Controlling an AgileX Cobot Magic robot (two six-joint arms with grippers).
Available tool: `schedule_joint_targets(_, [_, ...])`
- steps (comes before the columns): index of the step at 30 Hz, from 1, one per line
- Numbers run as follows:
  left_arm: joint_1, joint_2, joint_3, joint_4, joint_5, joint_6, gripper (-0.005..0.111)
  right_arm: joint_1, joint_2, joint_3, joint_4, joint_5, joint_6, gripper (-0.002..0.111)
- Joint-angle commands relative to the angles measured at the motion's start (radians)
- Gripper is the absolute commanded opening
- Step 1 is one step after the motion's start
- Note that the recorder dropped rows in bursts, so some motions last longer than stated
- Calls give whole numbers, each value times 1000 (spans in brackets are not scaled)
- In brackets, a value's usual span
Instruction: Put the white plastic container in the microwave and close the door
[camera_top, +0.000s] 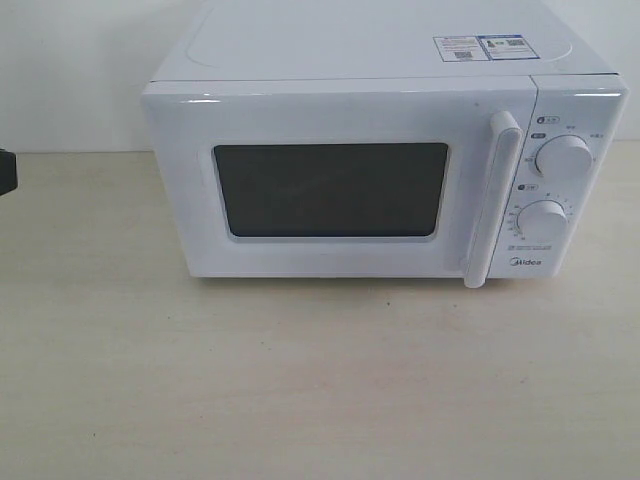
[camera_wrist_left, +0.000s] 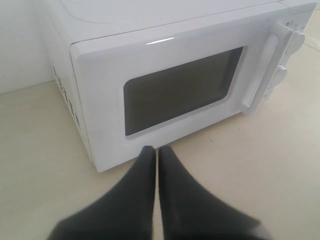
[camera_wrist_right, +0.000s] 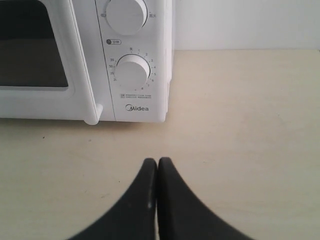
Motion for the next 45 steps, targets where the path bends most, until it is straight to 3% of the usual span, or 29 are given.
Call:
schedule_joint_targets(1, [1,-6,5,0,-10,-8,4,-6,-6,0,1,-5,0,0])
schedule_joint_targets(9, [18,-64,6,-2,-8,-6,4,-6,-6,0,1,-5,0,0])
schedule_joint_targets(16, [227,-326,98,-8,-72,30,4,-6,-6,0,1,-5,0,0])
schedule_joint_targets(20, [287,-455,217,18,-72,30,4,-6,-6,0,1,-5,0,0])
schedule_joint_targets(22, [290,-472,282,19,-96,11,4,-6,-6,0,1,-5,0,0])
schedule_joint_targets(28, [290,-563,465,-57,-218,-421,4,-6,-6,0,1,-5,0,0])
schedule_joint_targets(33, [290,-711,633,272,-232,-418,4,-6,-6,0,1,-5,0,0])
schedule_joint_targets(40, [291,-711,633,437,-195,-418,4,-6,-6,0,1,-5,0,0])
schedule_joint_targets(45, [291,-711,633,467,-193,-455,4,-6,-6,0,1,-28,0,0])
